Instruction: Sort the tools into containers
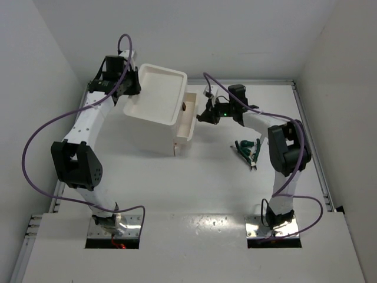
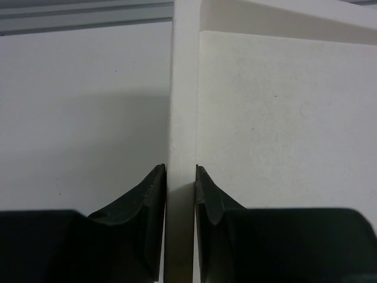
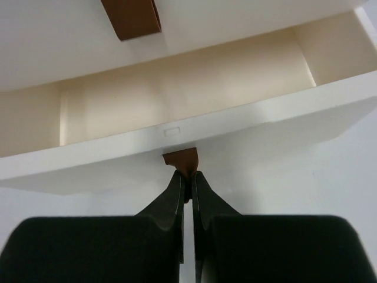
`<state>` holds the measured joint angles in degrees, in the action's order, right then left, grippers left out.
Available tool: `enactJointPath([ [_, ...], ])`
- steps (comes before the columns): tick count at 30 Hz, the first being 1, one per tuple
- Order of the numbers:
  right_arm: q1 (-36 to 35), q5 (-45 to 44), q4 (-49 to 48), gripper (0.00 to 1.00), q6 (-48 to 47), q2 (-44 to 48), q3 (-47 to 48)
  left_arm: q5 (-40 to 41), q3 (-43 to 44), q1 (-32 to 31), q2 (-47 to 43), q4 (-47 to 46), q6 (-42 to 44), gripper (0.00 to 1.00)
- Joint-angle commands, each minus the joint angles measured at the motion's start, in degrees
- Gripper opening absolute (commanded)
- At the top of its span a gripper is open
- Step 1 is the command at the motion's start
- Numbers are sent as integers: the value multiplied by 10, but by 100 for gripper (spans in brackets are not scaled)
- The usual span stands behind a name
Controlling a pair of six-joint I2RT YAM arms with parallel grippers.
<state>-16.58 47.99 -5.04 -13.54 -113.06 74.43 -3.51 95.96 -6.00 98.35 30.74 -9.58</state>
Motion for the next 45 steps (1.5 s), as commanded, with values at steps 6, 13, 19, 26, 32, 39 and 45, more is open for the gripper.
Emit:
enactJointPath([
  [6, 58, 11, 68, 0, -74, 69, -16, 76, -12, 3, 26, 107, 4, 0],
  [13, 88, 11, 110, 0, -104, 95, -39, 76, 5, 3, 31, 107, 4, 0],
  [19, 111, 11, 153, 0, -121, 100, -39, 76, 25, 3, 36, 113, 16, 0],
  [26, 128, 11, 182, 0, -141, 106, -45, 89, 25, 8, 41, 113, 16, 0],
  [32, 140, 11, 191, 25, -141, 111, -50, 83, 25, 8, 41, 113, 16, 0],
  [39, 168, -8, 210, 62, -133, 164, -55, 67, 30, 8, 47, 113, 16, 0],
  [45, 200, -46, 443, 61, -189, 182, 9, 54, 47, 8, 58, 123, 21, 10],
])
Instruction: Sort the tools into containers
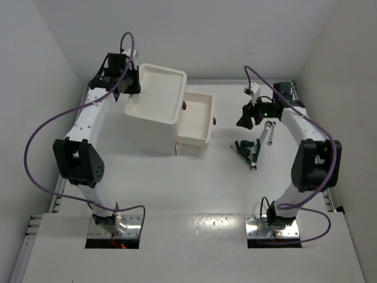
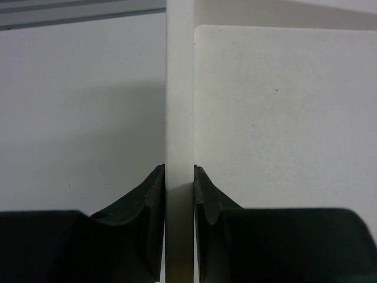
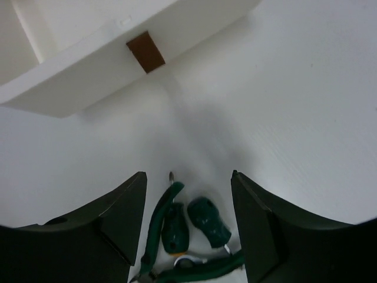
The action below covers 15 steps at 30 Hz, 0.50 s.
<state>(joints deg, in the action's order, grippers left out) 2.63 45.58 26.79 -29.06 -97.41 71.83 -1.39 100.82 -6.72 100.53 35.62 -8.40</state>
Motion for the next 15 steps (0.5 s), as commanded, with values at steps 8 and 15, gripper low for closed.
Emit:
enactJointPath([
  [8, 18, -116, 147, 55, -78, 103, -70, 27, -14, 15, 29, 75, 9, 56],
  [15, 18, -116, 158, 51, -218, 28, -35, 8, -14, 15, -4, 75, 33, 76],
])
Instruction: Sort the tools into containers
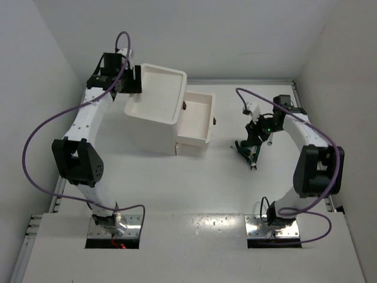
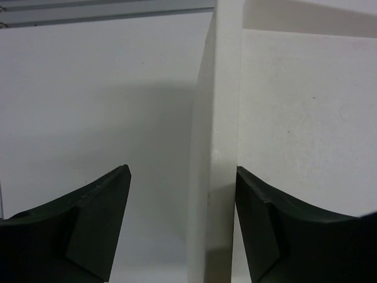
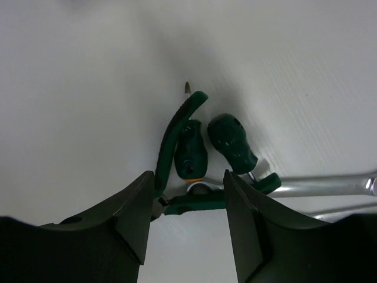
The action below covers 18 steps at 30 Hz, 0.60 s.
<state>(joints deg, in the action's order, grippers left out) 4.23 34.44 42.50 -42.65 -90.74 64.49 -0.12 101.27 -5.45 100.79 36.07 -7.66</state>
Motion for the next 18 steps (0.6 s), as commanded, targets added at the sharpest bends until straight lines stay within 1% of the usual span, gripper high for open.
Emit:
enactJointPath([
  [1, 3, -4, 1, 51, -82, -51, 49, -15, -19, 3, -7, 59, 26, 76],
  [4, 3, -9, 8, 51, -96, -98, 92, -58, -19, 3, -38, 47, 34, 82],
  [7, -4, -26, 42, 49, -138, -143, 134, -86, 3, 3, -67, 40, 34, 86],
  [10, -4, -42, 59, 48, -152, -170, 153, -99, 25, 3, -74, 45, 27, 86],
  [11, -4, -48, 70, 48, -159, -189, 168, -99, 44, 3, -74, 45, 27, 86],
  [14, -9, -48, 119, 46, -195, -212, 187, -122, 79, 3, -74, 57, 13, 88],
  [18, -14, -53, 159, 46, -241, -225, 193, -130, 104, 8, -68, 57, -10, 90],
])
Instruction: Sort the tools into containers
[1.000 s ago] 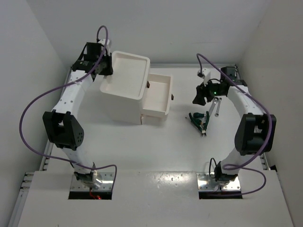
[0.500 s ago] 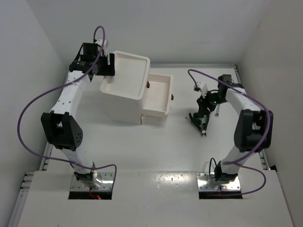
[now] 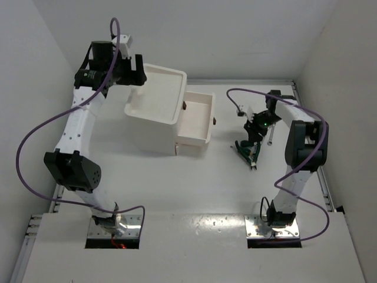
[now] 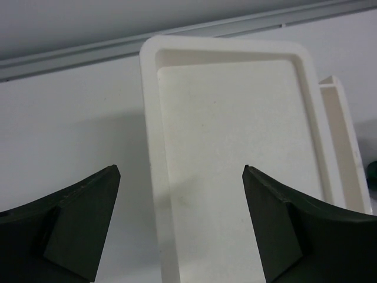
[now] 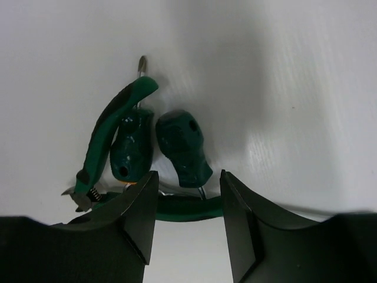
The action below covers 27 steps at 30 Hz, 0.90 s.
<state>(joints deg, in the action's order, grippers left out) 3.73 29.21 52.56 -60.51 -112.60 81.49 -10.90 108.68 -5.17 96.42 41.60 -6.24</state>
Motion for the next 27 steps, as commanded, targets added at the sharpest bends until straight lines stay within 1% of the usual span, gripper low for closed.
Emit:
enactJointPath([
  [1, -9, -1, 66, 46, -68, -11, 23, -22, 38, 5, -25, 1, -25, 92],
  [3, -15, -1, 82, 46, -78, -11, 23, -16, 44, 5, -25, 1, -25, 92],
  [4, -21, -1, 82, 46, -83, -17, 23, -8, 44, 10, -25, 1, -31, 93],
  [7, -35, -13, 82, 46, -89, -23, 16, 7, 57, 23, -19, 7, -31, 93],
  [14, -68, -25, 50, 45, -83, -42, 10, 15, 57, 48, -19, 7, -36, 94],
  [19, -68, -45, 44, 44, -65, -69, 23, 21, 51, 53, -19, 7, -36, 94],
  [26, -73, -56, 30, 44, -60, -81, 28, 21, 40, 59, -19, 7, -36, 94],
  [27, -73, -56, 30, 42, -55, -81, 28, 27, 40, 59, -14, 7, -36, 94],
])
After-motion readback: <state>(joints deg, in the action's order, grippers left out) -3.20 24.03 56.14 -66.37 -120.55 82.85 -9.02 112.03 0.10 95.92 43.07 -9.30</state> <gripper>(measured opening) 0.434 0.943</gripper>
